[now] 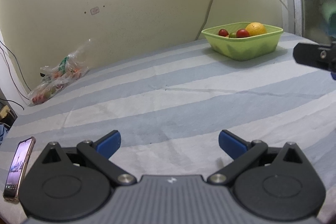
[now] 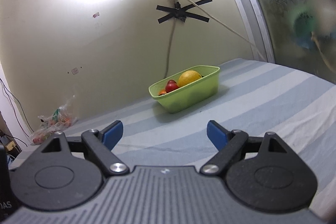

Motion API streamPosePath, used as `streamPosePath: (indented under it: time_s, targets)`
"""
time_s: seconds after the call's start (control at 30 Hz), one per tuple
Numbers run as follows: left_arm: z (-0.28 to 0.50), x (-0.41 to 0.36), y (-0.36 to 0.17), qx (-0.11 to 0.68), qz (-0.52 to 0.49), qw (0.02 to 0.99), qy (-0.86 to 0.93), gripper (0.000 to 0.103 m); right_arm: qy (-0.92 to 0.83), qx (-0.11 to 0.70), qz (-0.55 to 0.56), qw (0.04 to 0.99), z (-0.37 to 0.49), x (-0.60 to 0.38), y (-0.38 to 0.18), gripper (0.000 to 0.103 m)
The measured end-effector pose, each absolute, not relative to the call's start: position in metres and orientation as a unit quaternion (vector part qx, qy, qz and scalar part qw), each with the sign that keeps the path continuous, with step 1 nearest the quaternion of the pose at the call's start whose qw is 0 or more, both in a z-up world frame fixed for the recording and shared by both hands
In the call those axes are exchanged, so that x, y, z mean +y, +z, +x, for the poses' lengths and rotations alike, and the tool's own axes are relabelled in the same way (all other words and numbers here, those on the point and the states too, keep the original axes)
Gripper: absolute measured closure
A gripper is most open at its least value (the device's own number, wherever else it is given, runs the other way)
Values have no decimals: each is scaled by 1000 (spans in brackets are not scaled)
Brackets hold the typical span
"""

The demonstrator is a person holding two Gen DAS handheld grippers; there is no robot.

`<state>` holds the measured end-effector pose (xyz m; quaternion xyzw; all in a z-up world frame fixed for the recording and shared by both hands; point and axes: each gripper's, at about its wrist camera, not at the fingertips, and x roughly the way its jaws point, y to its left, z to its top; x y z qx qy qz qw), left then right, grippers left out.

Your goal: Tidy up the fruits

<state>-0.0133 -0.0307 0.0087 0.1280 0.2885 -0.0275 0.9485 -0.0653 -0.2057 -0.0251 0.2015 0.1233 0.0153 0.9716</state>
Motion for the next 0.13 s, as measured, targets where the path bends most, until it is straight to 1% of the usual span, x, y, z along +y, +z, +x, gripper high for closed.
streamPosePath:
  time_s: [0.13]
  targets:
    - [-14, -31, 10, 284, 127, 950, -32, 0, 15, 133, 206, 969, -63, -208, -27, 14]
